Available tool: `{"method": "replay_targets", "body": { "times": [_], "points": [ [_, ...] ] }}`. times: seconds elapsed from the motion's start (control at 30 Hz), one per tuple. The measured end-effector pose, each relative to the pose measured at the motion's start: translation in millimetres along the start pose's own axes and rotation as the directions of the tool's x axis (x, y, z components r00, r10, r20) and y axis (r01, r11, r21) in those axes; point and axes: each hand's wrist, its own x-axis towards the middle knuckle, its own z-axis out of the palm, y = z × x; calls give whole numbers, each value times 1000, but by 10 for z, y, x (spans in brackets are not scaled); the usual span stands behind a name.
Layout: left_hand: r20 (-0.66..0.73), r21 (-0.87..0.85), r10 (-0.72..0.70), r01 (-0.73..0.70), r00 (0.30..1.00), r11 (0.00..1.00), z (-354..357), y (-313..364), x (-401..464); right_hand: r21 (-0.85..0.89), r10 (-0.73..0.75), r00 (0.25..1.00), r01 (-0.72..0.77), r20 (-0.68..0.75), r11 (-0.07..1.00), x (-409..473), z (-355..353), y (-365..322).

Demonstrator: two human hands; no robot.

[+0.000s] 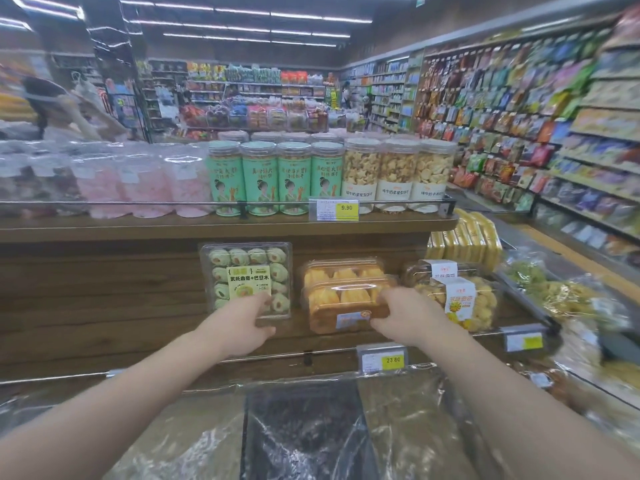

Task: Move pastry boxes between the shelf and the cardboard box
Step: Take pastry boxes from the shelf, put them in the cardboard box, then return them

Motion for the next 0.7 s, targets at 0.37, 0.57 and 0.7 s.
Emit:
{"method": "replay_targets", "body": {
  "times": [0.37,0.57,0.7],
  "points": [
    [76,52,261,-266,962,963,-155,231,-730,-16,161,985,-162,-56,987,-1330,-84,-298],
    [166,23,497,-507,852,862,-9,561,-1234,9,387,917,-388,-98,922,-2538,84,-387],
    [261,-9,638,-659,724,752,270,926,-1681,67,567,817,-563,-100,823,-3609,190,-496]
  ]
}}
